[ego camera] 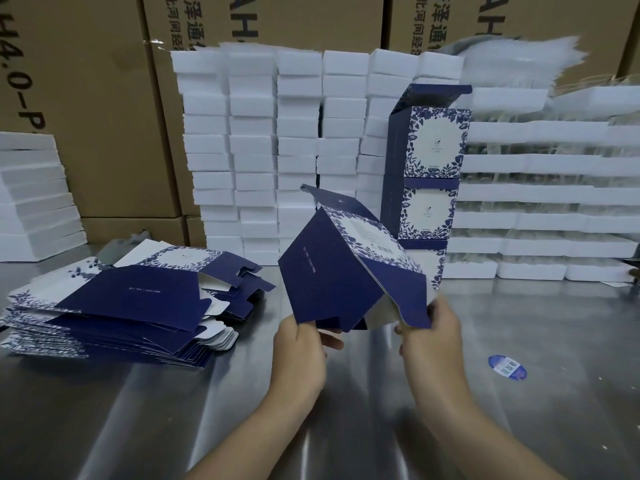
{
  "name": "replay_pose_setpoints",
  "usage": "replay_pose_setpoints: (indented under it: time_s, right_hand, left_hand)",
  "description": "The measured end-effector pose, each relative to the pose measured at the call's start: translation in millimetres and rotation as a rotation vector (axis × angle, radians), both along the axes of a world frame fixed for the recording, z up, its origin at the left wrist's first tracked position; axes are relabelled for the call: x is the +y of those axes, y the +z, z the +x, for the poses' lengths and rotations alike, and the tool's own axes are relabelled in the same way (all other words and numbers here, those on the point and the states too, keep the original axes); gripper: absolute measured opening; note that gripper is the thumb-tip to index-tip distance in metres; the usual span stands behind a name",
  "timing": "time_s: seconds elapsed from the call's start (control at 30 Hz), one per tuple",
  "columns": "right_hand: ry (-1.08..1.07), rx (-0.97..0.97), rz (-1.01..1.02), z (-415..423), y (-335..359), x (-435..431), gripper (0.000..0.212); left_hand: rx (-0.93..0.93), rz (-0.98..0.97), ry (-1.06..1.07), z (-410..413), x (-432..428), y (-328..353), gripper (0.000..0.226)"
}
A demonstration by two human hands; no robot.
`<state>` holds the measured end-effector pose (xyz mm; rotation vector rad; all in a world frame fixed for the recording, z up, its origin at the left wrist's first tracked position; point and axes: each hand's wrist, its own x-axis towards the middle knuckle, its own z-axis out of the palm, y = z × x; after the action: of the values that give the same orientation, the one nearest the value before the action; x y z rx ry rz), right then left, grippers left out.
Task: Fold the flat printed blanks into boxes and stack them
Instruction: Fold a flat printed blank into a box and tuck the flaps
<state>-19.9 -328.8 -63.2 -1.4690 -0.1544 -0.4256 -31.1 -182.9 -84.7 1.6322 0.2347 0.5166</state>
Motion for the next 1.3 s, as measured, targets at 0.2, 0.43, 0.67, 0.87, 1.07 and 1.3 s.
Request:
replay_pose_setpoints:
  time_s: [0.2, 0.43, 0.67, 0.87, 1.07, 1.3]
  right_hand:
    - [0.011, -0.004, 0.064, 1, 6, -5, 0.03]
    - [0.082, -0.1, -0.001, -1, 3, -4, 0.019]
    - [0.022, 0.066, 0.043, 13, -9, -13, 0.031]
    - [0.086, 0.091, -0.09, 13, -1, -8, 0.03]
    - [0.203, 0.333, 0.012, 10, -8, 2, 0.037]
    - [0.319, 0.43, 0.118, 4, 0, 7, 0.049]
  left_hand:
    - [-0.061, 0.146, -0.019, -3, -1, -2, 0.04]
    - [-0.086, 0.212, -0.017, 0, 2, -9, 0.036]
    - [-0.142, 0.268, -0.076, -4, -1, -9, 0.031]
    - [-0.251, 0.328, -0.059, -5, -5, -5, 0.033]
    - [-0.091, 0.257, -0.091, -6, -7, -4, 0.045]
    - [0.053, -0.017, -0.347, -9, -17, 5, 0.046]
